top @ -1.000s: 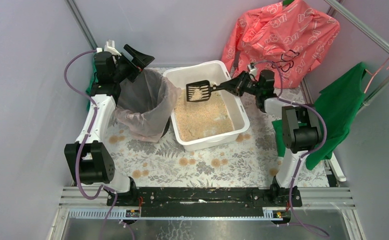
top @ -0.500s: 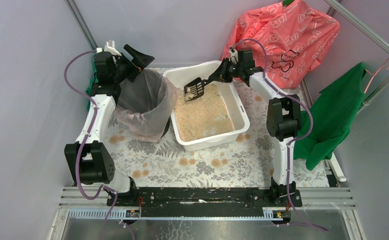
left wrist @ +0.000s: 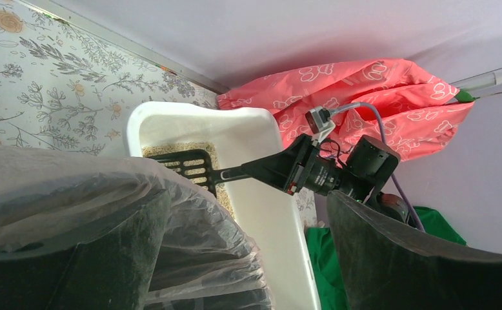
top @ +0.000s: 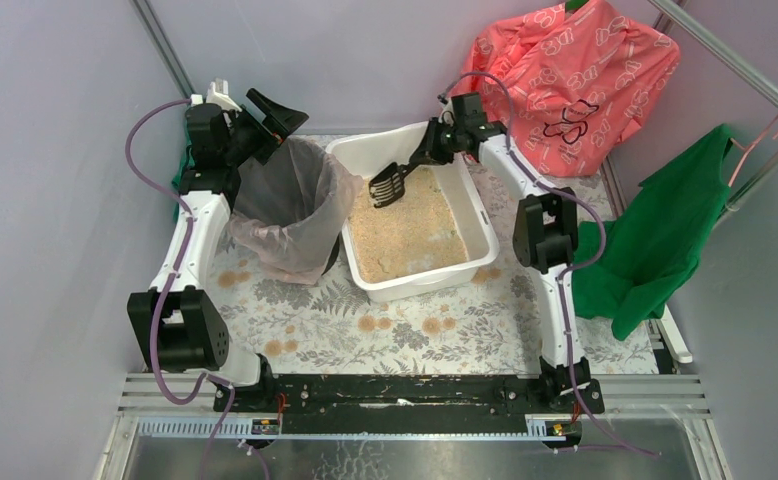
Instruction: Clean the litter box
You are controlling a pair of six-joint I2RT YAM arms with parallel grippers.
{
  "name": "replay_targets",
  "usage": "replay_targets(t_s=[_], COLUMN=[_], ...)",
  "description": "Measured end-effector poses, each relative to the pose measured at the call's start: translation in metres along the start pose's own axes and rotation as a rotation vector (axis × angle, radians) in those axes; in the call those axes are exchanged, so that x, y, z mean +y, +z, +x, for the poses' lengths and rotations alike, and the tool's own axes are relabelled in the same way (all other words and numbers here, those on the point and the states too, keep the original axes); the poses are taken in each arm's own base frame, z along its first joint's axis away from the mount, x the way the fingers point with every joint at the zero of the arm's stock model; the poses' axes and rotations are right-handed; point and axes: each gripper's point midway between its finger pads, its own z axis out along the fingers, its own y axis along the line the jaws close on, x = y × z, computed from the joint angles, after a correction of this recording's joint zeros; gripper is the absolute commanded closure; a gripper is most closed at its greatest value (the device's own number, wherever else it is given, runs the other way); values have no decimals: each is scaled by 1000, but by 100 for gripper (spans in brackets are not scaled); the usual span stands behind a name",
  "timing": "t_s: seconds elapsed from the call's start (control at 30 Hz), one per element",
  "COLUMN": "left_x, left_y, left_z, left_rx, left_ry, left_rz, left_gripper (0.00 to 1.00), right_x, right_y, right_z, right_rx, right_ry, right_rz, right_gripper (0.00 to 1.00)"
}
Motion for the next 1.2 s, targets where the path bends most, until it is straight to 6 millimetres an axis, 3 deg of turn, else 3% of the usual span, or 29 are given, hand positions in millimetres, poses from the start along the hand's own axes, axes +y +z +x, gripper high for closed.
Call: replay_targets(t_s=[0.17, 0.4, 0.63, 0.83, 1.2], left_x=[-1, -5, 0, 2, 4], left_y=[-1, -7, -12, -13, -13], left_z=[0, 0, 0, -2, -2], left_rx=[-1, -7, -14, -19, -16], left_ry=[6, 14, 11, 10, 6], left_rz=[1, 6, -7, -10, -12], left_gripper=[1, 1, 1, 1, 1], right_x=[19, 39, 33, 40, 49], right_y=[20, 31, 45, 49, 32], right_z=[15, 26, 41, 43, 33], right_rx=[32, 53, 66, 47, -25], right_ry=[-43, -76, 8, 66, 133], right_rz=[-24, -90, -227, -336, -439], right_gripper=[100, 100, 100, 100, 100])
